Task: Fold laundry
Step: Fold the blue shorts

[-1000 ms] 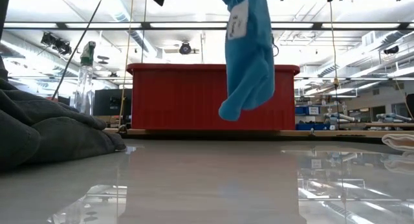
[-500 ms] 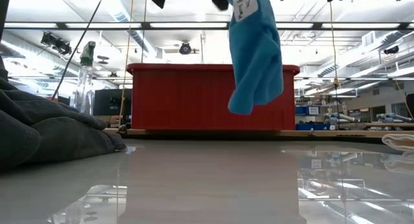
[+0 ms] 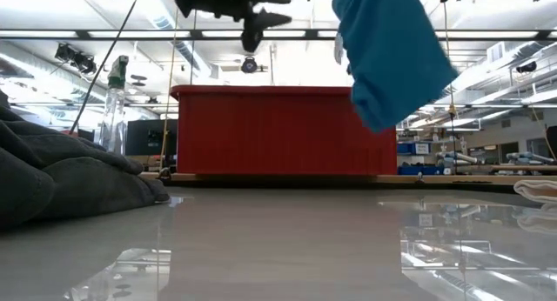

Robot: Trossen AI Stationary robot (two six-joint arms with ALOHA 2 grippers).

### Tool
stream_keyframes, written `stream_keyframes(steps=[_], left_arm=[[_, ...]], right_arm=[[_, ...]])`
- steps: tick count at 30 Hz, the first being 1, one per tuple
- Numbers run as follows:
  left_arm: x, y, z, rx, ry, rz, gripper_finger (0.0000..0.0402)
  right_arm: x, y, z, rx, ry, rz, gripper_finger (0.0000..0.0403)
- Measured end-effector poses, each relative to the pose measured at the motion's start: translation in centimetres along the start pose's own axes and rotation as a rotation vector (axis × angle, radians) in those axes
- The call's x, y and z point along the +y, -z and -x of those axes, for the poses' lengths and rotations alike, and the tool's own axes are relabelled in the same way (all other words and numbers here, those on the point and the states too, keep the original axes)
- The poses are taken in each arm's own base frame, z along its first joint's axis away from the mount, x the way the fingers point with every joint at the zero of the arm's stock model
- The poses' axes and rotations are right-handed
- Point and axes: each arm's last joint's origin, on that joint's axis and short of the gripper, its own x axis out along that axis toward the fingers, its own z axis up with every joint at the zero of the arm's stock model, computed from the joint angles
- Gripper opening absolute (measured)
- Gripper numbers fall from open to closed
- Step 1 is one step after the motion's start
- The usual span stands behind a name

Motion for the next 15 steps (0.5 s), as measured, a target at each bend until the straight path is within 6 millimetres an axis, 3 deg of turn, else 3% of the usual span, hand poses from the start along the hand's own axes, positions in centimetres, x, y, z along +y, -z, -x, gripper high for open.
stream_keyframes(steps=[8,15], left_arm=[[-1.1,1.8,-4.5,0.019,-0.019,-0.022,0.0255],[-2.2,1.1,-6.1,-0.11,0.066,-0.047,0.0313]], right_arm=[[1.1,-0.4,0.0,-0.036,-0.058,-0.068,0.0027],[0.9,-0.4,-0.2,-0.012,-0.101,-0.116,0.0027]])
